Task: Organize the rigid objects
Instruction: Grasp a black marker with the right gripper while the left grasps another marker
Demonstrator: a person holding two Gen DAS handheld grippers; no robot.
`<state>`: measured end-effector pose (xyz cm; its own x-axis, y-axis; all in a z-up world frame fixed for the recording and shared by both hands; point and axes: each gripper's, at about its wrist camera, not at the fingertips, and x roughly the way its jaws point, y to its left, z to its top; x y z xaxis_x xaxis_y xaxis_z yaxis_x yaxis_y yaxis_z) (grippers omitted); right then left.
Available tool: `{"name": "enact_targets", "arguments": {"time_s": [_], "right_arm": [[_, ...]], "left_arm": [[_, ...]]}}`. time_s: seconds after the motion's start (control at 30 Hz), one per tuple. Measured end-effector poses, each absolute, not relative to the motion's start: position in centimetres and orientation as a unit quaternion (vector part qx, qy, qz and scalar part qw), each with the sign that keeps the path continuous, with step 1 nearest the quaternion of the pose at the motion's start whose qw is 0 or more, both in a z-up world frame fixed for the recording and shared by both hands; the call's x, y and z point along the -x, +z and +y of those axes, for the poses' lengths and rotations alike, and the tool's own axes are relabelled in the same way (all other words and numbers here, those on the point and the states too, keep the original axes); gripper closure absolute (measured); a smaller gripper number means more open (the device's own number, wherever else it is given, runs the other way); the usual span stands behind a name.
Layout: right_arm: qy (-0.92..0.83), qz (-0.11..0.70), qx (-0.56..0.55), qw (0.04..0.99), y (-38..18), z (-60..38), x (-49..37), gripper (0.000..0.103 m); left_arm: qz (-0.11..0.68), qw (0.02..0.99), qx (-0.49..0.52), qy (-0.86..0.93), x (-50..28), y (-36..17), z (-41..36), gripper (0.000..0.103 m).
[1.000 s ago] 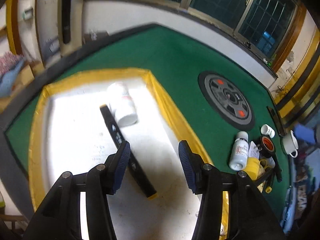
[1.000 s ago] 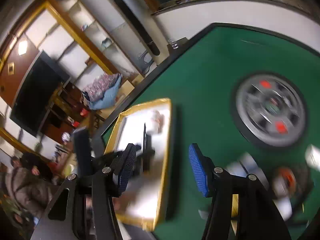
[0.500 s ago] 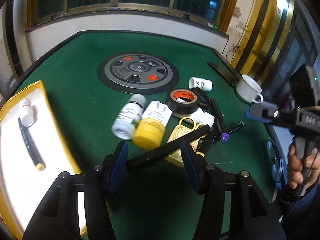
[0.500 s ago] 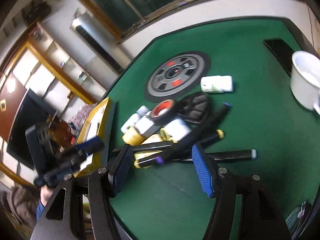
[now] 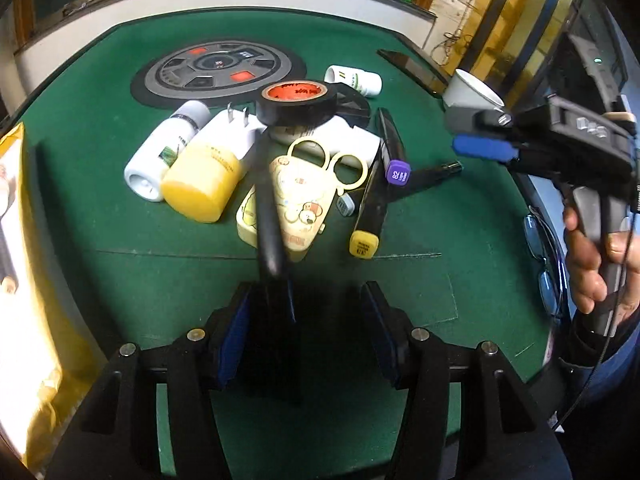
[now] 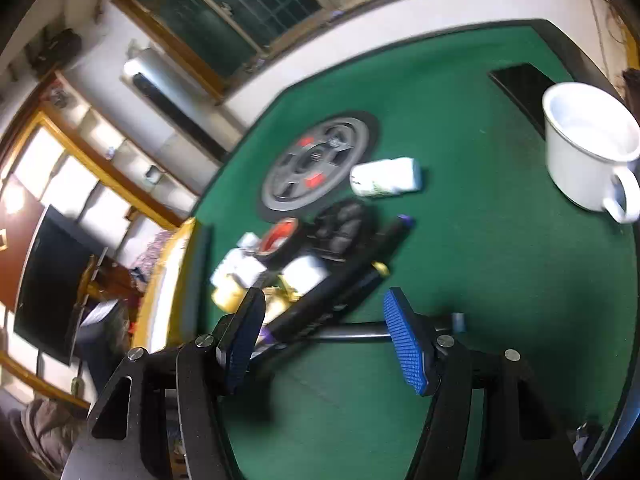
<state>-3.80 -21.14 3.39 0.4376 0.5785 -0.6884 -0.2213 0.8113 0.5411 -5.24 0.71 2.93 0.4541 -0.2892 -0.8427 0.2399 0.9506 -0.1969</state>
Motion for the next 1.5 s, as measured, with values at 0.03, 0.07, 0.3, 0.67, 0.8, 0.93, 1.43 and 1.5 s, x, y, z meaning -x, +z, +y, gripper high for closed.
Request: {"name": "enact_targets", "arguments": {"time_s": [0.03,0.07,0.3,0.67,0.8,0.93,1.43,1.5], "right_arm": [[0.235,0.483,-0.191,0.822,2.7,-21.2,3.4,0.046],[0.231,0.487,-0.192,0.820,2.4,-21.3,3.2,0.046],[0.212,0.502,-0.153,0.824,1.2,-21.0,2.9,0.046],[0.297,0.516,0.047,0.802,1.3,-13.4,9.6,0.058],[0.268,0.501,0.095,0.817,0.7,-12.8,9.5,0.081],[0.267,0.495,0.089,0.822,0.7,-13.1,9.9,0.090],[0.375,0.491,-0.011,0.786,2.8,-12.7,13.8,0.090],[0.379,0.486,-0.020,0.787,3.2,-12.6,13.8,0.090]], "left_arm": [[0.499,0.851,0.033,-0.157,5.2,3.0,0.8,0.050],[0.498,0.852,0.038,-0.159,5.2,3.0,0.8,0.050],[0.483,0.865,0.057,-0.125,4.0,2.5,1.6,0.057],[0.483,0.867,0.056,-0.103,5.0,2.3,2.6,0.086],[0.482,0.872,0.012,-0.089,4.3,2.3,1.3,0.086],[0.473,0.878,-0.015,-0.074,4.7,2.2,0.5,0.091],[0.431,0.893,0.073,-0.106,9.6,4.4,2.5,0.091],[0.427,0.895,0.077,-0.104,9.7,4.5,2.8,0.091]]}}
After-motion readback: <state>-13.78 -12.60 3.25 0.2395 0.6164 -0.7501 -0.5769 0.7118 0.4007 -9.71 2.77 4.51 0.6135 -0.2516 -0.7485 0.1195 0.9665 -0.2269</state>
